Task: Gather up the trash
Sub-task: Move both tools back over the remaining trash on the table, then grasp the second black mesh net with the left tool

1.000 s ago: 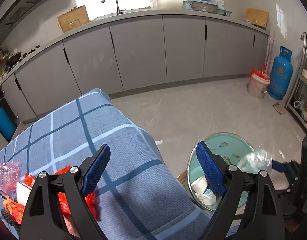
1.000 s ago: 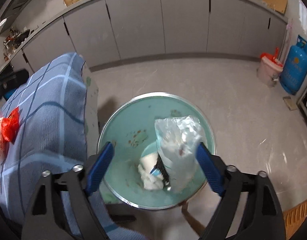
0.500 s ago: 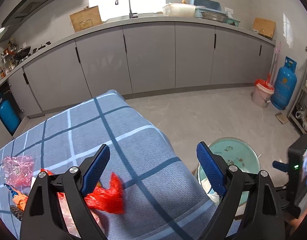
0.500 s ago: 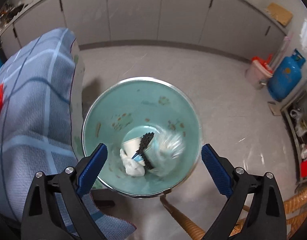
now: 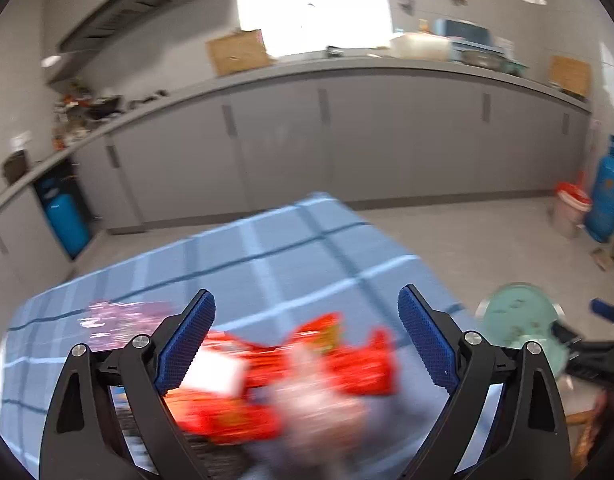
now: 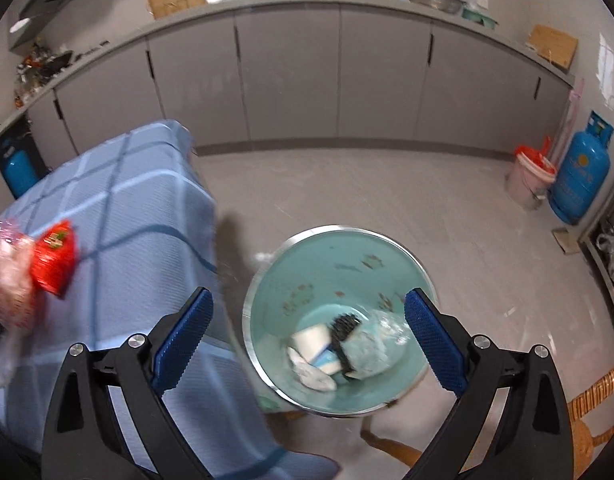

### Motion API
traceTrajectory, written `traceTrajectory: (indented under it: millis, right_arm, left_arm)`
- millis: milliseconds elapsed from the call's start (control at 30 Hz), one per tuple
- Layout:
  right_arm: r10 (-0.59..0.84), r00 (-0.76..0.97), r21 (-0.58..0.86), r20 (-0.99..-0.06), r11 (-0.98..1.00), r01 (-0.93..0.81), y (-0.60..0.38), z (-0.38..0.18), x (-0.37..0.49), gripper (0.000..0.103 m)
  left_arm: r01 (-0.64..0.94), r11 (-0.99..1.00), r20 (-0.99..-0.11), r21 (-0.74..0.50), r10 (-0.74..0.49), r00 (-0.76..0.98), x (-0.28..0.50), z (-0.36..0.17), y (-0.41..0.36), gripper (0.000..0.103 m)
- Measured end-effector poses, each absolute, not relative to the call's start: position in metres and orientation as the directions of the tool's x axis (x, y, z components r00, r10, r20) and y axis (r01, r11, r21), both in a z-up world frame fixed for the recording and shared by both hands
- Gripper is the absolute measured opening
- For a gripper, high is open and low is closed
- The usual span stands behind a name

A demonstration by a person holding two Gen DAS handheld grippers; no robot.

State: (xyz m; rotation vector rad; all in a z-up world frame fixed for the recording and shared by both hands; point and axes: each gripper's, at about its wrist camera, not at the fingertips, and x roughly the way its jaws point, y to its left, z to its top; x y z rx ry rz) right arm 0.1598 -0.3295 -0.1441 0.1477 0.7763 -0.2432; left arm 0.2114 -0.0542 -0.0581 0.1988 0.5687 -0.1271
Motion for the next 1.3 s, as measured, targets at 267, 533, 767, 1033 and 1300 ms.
traceTrajectory:
  millis: [267, 533, 767, 1033, 1300]
  right_arm:
    - [-0.051, 0.736, 0.083, -0.675, 0.986, 0.144, -0.268, -0.126, 0.16, 0.095]
    - [0.074, 0.732, 0.104, -0.677, 0.995, -0.004, -0.191, -0.127, 0.162, 0.095]
    - [0.141, 0.716, 0.113, -0.684, 0.99, -0.088, -0.144, -0.132, 0.163, 0.095]
    - [0.146, 0.705, 0.114, -0.694, 0.989, -0.093, -0.135, -0.141, 0.161, 0.095]
    - [0.144, 0.706, 0.128, -0.693, 0.989, -0.077, -0.139, -0.144, 0.161, 0.095]
  left_arm:
    - [-0.027, 0.981, -0.55, 0.194, 0.132, 0.825, 0.194, -0.062, 0.045, 0.094]
    - [-0.103, 0.975, -0.634, 0.196, 0.206, 0.745, 0.175, -0.098, 0.104, 0.094]
    - [-0.078, 0.983, -0.685, 0.167, 0.172, 0.708, 0.168, -0.122, 0.106, 0.094]
    - [-0.013, 0.99, -0.737, 0.143, 0.116, 0.666, 0.18, -0.154, 0.086, 0.093]
    - [0.12, 0.991, -0.766, 0.057, -0.034, 0.642, 0.17, -0.157, 0.073, 0.015]
